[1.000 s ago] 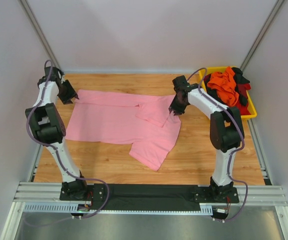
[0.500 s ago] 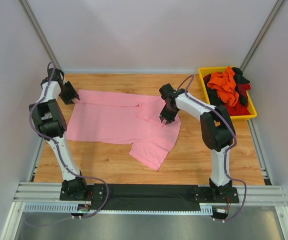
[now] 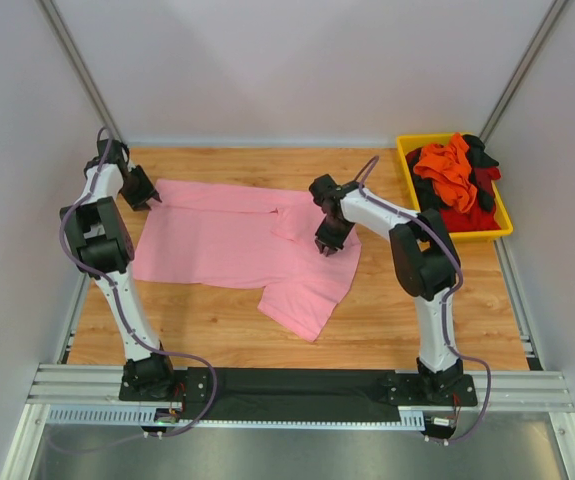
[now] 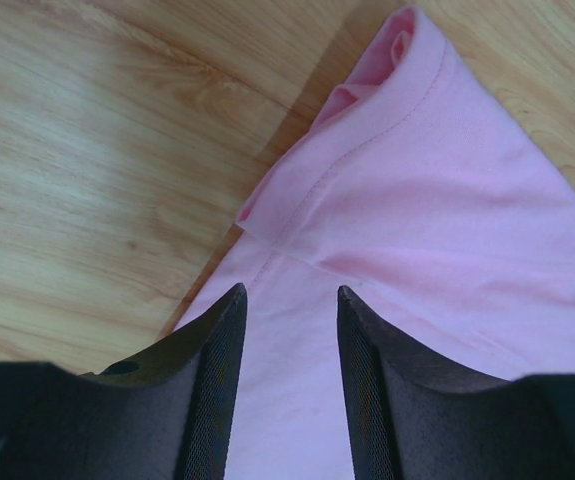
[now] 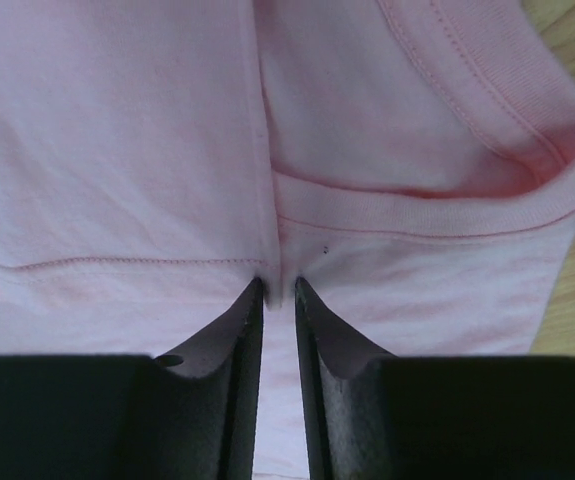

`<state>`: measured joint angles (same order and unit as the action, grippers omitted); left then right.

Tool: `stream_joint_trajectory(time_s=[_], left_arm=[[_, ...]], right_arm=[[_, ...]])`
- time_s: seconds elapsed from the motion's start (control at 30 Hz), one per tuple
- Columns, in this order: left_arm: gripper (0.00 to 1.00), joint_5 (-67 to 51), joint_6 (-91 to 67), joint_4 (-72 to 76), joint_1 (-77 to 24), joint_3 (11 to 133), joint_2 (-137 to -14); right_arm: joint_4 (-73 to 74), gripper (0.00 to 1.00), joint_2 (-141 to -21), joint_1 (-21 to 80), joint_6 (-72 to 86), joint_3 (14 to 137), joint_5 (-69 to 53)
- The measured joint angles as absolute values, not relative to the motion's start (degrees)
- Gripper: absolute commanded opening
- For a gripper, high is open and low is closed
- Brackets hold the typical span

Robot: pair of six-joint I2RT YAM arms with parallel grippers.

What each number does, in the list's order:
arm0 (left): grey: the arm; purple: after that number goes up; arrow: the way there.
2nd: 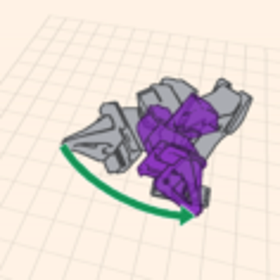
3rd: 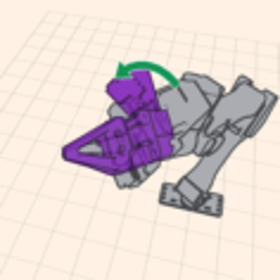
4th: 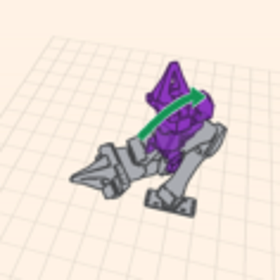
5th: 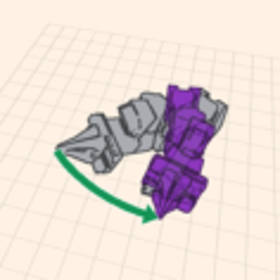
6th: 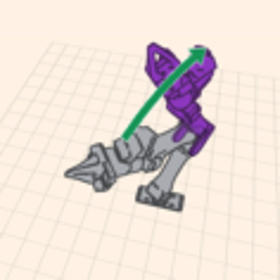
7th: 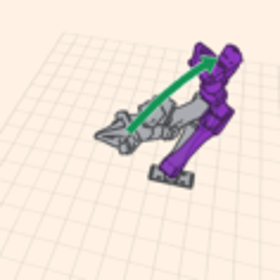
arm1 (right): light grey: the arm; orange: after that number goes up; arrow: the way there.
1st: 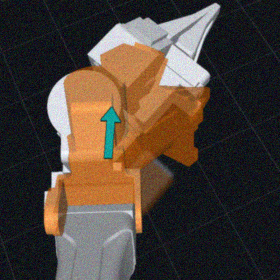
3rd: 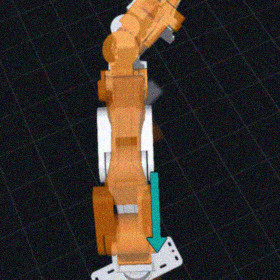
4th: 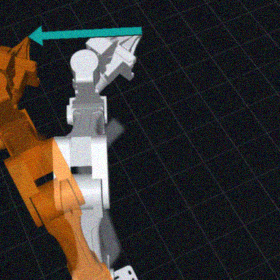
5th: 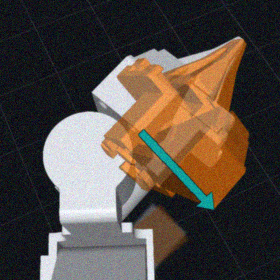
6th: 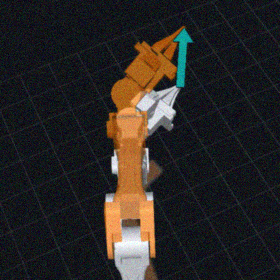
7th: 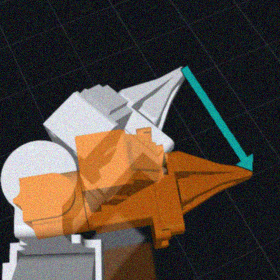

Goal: Fold and stack the t-shirts
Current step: Fold the tshirt

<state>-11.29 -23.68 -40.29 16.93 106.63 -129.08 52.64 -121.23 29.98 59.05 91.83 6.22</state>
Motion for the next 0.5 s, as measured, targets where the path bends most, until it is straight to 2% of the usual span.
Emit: stream_joint_trajectory(time_s=[0.13, 0.5], left_arm=[[0.48, -11.31, -23.68, -39.99, 16.93, 106.69, -129.21], [0.45, -11.2, -23.7, -39.81, 16.93, 109.49, -130.02]], right_arm=[[52.62, 0.01, -121.54, 29.98, 59.51, 92.09, 6.79], [52.62, 0.0, -121.38, 30.37, 59.2, 92.2, 9.15]])
